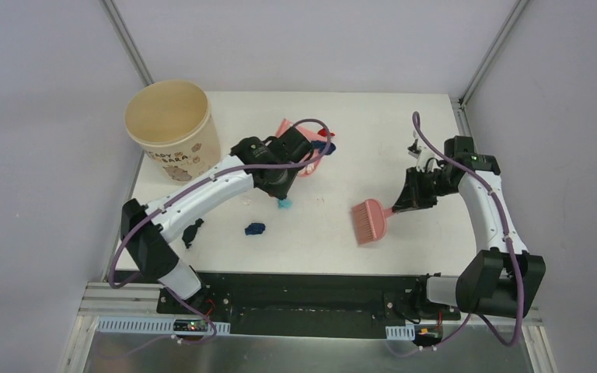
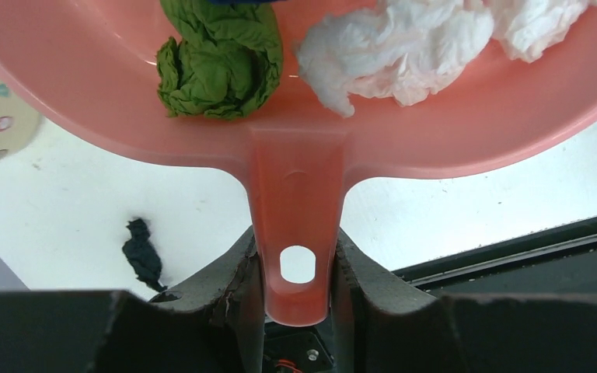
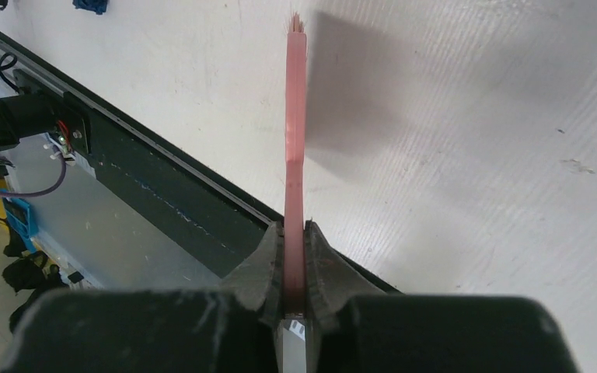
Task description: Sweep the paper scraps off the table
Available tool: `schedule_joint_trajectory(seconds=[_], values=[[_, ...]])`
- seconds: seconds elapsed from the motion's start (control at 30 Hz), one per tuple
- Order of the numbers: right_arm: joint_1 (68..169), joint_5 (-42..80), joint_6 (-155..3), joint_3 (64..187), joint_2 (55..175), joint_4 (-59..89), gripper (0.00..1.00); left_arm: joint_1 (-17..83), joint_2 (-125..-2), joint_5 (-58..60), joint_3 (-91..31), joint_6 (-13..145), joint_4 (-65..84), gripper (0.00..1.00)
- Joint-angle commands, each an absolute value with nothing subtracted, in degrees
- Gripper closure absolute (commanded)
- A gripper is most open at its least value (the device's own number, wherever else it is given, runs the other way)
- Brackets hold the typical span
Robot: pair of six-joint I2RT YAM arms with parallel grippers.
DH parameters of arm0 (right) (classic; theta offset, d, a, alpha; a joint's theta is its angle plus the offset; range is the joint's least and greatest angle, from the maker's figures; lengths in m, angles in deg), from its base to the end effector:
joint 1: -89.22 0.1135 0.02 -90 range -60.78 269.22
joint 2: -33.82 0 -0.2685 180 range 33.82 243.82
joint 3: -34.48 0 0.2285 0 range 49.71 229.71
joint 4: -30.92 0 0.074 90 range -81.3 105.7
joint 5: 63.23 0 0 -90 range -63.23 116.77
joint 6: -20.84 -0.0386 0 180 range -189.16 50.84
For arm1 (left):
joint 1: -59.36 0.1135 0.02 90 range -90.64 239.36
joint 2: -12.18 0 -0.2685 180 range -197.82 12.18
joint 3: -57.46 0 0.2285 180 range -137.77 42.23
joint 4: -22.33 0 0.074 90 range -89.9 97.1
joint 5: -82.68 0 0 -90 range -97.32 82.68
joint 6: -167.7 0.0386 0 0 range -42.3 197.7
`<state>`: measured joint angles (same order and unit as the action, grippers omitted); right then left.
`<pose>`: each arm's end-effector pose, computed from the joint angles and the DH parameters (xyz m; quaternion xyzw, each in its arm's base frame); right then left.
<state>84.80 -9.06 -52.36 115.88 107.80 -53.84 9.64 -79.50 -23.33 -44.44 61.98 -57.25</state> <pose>0.1967 0.0075 0.2983 -0.1357 0.9365 0.2812 0.1594 0.1968 -0.2158 0.3185 0.2610 0.9390 0.0194 0.2233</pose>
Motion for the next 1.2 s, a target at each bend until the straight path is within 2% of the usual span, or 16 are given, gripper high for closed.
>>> schedule_joint_trajectory(seconds=[0.0,0.4,0.63,1.0,1.17], values=[[84.14,-16.03,-55.18,111.65,106.33,-44.8,1.0,11.72,-74.94,-27.04,-49.58,60.1,-63.62,1.0],[81.97,-27.22,-54.21,107.85,106.88,-40.47,1.0,30.11,-68.65,-14.11,-52.87,59.11,-62.51,1.0],[79.83,-30.47,-51.86,109.28,111.67,-42.21,1.0,41.64,-67.99,-2.89,-52.53,56.54,-56.14,1.0],[76.22,-31.87,-50.6,109.21,110.91,-43.1,1.0,58.69,-69.29,16.19,-52.94,47.28,-40.25,1.0],[75.88,-32.43,-50.29,109.29,111.38,-43.24,1.0,65.95,-67.27,30.51,-42.16,29.39,-19.67,1.0]])
